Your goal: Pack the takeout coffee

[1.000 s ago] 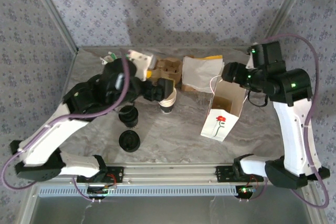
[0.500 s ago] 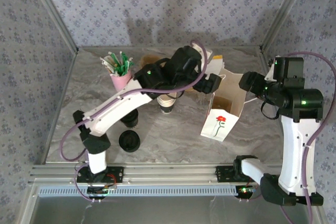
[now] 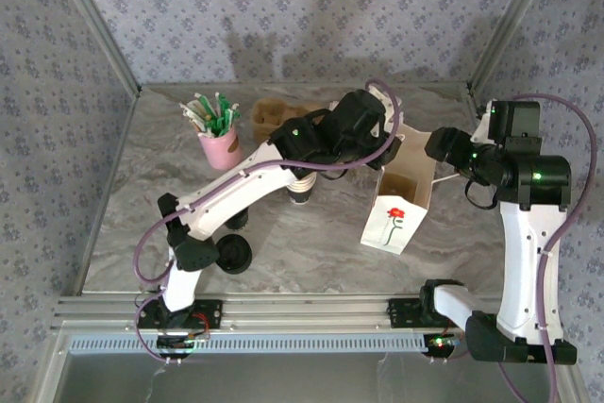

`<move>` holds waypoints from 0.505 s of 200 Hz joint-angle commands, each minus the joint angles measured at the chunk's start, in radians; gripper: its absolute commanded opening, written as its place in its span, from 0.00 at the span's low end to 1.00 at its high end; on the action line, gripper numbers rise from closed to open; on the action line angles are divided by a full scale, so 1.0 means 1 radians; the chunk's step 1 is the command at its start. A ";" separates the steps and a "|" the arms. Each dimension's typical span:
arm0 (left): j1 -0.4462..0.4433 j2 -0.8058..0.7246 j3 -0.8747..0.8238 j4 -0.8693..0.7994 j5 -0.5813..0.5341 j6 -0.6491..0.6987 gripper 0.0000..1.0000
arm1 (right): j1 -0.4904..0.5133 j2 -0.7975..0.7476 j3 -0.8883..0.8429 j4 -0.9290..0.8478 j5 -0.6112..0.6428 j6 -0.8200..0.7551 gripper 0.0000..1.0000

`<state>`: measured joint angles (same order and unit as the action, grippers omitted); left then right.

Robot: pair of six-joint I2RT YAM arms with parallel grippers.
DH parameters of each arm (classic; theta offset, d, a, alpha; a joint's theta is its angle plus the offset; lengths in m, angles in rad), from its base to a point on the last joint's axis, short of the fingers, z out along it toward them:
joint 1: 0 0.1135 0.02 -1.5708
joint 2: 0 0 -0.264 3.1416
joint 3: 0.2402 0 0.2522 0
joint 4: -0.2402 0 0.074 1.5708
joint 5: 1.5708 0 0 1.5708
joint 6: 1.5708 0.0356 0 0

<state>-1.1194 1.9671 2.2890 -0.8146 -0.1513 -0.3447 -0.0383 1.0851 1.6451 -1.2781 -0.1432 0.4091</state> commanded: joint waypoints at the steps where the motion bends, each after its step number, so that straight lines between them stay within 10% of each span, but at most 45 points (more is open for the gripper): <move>1: -0.003 -0.062 -0.068 0.042 -0.030 -0.019 0.25 | -0.009 -0.008 -0.010 0.014 -0.013 -0.016 0.77; 51: 0.006 -0.140 -0.221 0.104 -0.068 -0.076 0.00 | -0.020 -0.017 -0.049 0.023 -0.009 -0.024 0.77; 101: 0.063 -0.215 -0.430 0.245 0.065 -0.232 0.00 | -0.030 -0.027 -0.122 0.039 0.014 -0.042 0.77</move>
<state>-1.0870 1.8004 1.9297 -0.6613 -0.1627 -0.4759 -0.0570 1.0740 1.5547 -1.2522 -0.1452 0.3939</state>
